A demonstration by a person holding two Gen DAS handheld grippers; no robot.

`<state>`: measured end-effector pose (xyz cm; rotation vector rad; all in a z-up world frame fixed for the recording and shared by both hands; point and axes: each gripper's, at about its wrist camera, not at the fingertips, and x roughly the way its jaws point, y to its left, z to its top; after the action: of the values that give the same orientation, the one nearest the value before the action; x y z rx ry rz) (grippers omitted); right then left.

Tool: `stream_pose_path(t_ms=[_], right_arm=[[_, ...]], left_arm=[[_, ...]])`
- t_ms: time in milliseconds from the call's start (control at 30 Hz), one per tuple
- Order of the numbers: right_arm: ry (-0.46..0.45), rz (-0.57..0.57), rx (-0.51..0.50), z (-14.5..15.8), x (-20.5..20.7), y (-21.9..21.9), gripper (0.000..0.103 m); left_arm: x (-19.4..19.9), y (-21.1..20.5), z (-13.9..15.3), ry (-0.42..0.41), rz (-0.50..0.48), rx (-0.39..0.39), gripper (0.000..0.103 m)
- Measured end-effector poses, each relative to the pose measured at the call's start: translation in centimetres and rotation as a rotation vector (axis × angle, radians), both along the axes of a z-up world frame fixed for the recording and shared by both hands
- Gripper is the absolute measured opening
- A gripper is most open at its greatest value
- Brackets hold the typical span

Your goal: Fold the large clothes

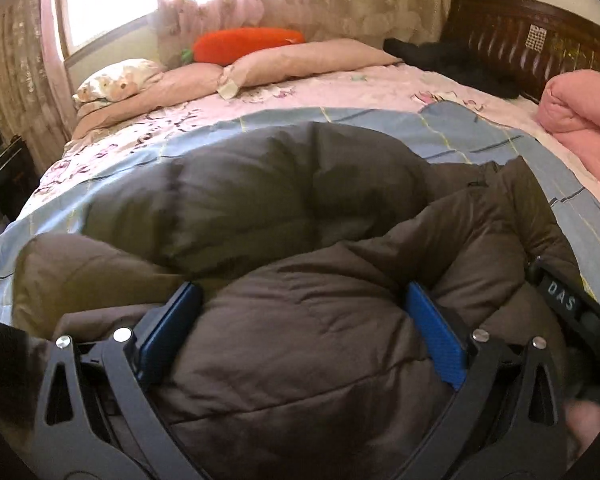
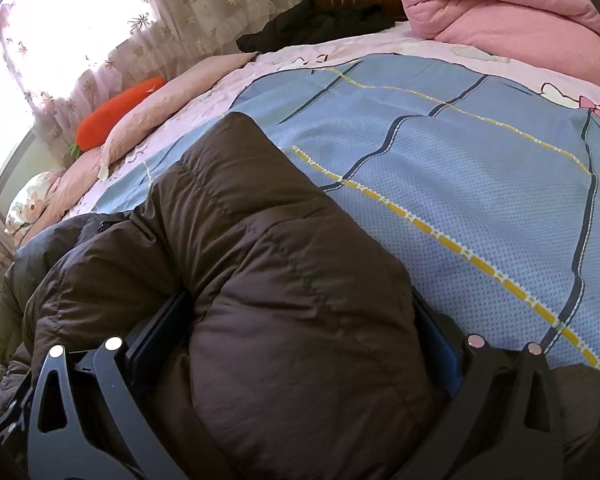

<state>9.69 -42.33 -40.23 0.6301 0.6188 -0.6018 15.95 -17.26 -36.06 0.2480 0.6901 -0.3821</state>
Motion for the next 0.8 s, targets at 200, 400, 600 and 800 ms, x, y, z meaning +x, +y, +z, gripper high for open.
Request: stream_pose_path(t_ms=[200,400,600,800], right_arm=[[0.021,0.003,-0.039,0.0,0.4,0.7,0.102],[0.003,0.005,-0.056,-0.4,0.4,0.8,0.102],[0.041,0.001,-0.075,-0.4,1.1,1.0,0.102],[0.081,0.005,-0.067,-0.2,1.5,0.9,0.102]], left_arm=[[-1.3,6.9,0.1,-0.081,0.093,0.030,0.101],[-0.9,9.1,-2.6,-0.054,0.067,-0.097,0.101],[-0.2,8.8,-3.4,-0.039,0.052,-0.125,0.101],[1.5,7.1,-1.9,0.120,0.069,-0.004,0.101]])
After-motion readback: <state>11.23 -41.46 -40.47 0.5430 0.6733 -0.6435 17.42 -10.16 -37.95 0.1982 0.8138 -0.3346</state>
